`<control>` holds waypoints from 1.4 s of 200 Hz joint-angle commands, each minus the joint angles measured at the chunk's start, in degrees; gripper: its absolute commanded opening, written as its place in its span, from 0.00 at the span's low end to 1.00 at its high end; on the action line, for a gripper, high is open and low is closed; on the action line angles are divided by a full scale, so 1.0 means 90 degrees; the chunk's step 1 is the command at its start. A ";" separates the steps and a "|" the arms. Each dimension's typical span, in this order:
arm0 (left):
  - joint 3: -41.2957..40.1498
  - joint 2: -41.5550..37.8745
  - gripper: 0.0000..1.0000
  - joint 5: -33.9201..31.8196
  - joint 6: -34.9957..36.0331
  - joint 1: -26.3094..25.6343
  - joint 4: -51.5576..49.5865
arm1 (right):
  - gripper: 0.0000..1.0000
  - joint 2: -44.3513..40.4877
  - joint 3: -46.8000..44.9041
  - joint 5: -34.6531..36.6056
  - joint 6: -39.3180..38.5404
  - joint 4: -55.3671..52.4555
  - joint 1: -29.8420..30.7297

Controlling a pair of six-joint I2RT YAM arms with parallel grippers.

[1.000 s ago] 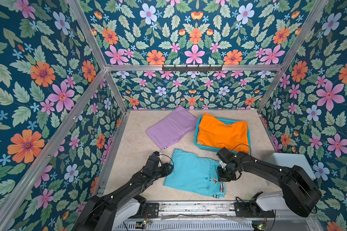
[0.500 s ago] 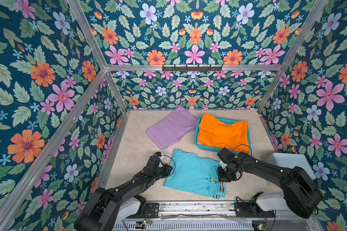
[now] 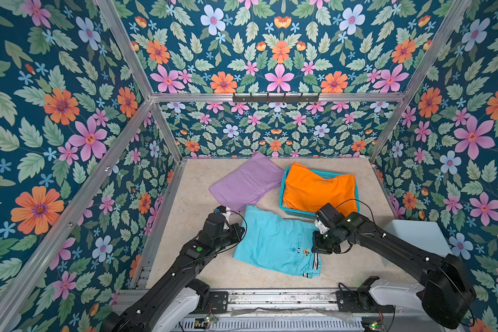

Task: Put the folded long pants in the basket
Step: Pick up the long pant at the center of the board, then place the long pant in the basket.

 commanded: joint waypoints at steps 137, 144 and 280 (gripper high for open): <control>0.6250 0.5910 0.00 0.0177 0.0071 -0.0320 0.0179 | 0.00 0.1643 0.5203 0.1464 -0.1791 -0.2811 -0.3993; 0.6466 0.6201 0.00 0.0187 0.0015 -0.0404 0.0194 | 0.00 0.1767 0.5209 0.1480 -0.1779 -0.2790 -0.4157; 0.8014 0.7979 0.00 -0.0555 0.0235 -0.1062 -0.0739 | 0.00 0.3621 0.5741 0.1560 -0.1915 -0.2629 -0.4778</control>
